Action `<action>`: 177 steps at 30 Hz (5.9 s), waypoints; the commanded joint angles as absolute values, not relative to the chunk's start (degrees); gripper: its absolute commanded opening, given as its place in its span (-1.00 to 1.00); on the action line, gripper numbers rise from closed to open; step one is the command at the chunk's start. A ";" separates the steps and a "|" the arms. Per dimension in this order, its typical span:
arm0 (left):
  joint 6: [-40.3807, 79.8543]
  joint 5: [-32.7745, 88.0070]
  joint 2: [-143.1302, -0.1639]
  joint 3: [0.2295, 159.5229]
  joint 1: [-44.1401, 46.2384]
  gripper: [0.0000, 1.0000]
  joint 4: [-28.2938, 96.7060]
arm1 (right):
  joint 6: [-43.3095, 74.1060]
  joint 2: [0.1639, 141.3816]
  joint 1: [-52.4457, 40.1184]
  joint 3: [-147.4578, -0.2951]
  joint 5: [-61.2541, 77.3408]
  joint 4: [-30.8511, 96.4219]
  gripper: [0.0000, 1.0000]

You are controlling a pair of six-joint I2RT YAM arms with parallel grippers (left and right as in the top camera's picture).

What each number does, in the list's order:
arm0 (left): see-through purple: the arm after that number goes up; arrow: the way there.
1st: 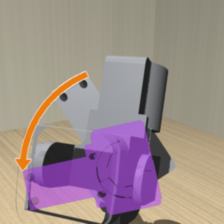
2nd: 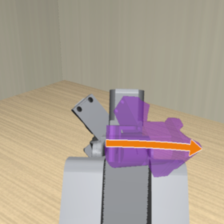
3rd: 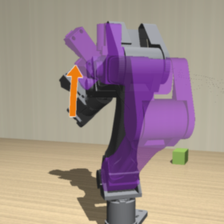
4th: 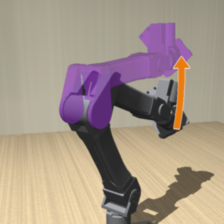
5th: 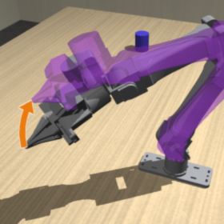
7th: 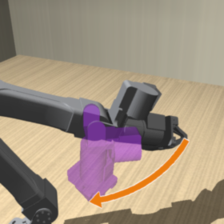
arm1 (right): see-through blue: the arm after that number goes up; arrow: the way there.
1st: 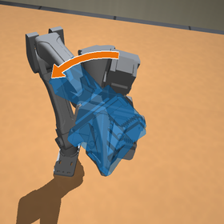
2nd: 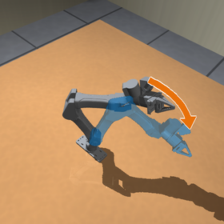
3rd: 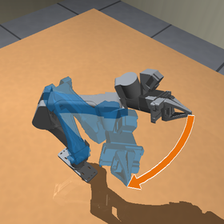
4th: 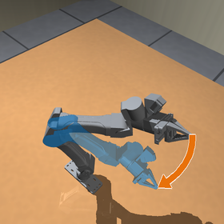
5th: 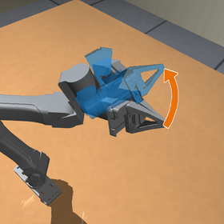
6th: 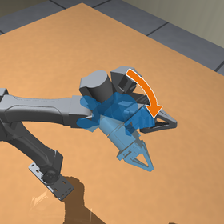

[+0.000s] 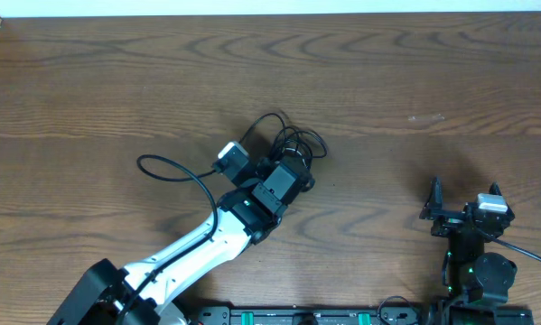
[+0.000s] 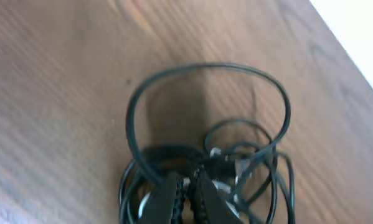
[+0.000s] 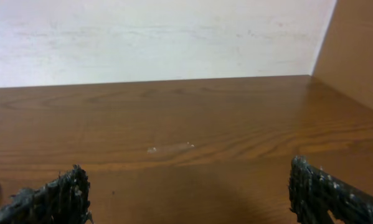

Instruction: Untangle cables

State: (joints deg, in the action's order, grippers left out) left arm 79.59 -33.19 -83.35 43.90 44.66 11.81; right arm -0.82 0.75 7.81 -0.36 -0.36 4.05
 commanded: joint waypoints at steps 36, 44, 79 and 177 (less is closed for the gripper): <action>59.81 -33.32 -76.03 45.06 43.05 0.10 14.11 | -0.71 0.75 8.21 -0.30 -0.03 4.32 0.98; 54.92 -21.30 -67.16 45.06 41.87 0.24 17.43 | -0.71 0.75 8.21 -0.30 -0.03 4.32 0.98; 69.08 -19.27 -87.79 43.18 38.89 -0.77 17.47 | -0.71 0.75 8.21 -0.30 -0.05 4.32 0.99; 72.31 -7.05 -55.02 43.83 39.29 -0.84 18.87 | 21.58 0.75 8.16 -0.30 14.87 3.01 0.99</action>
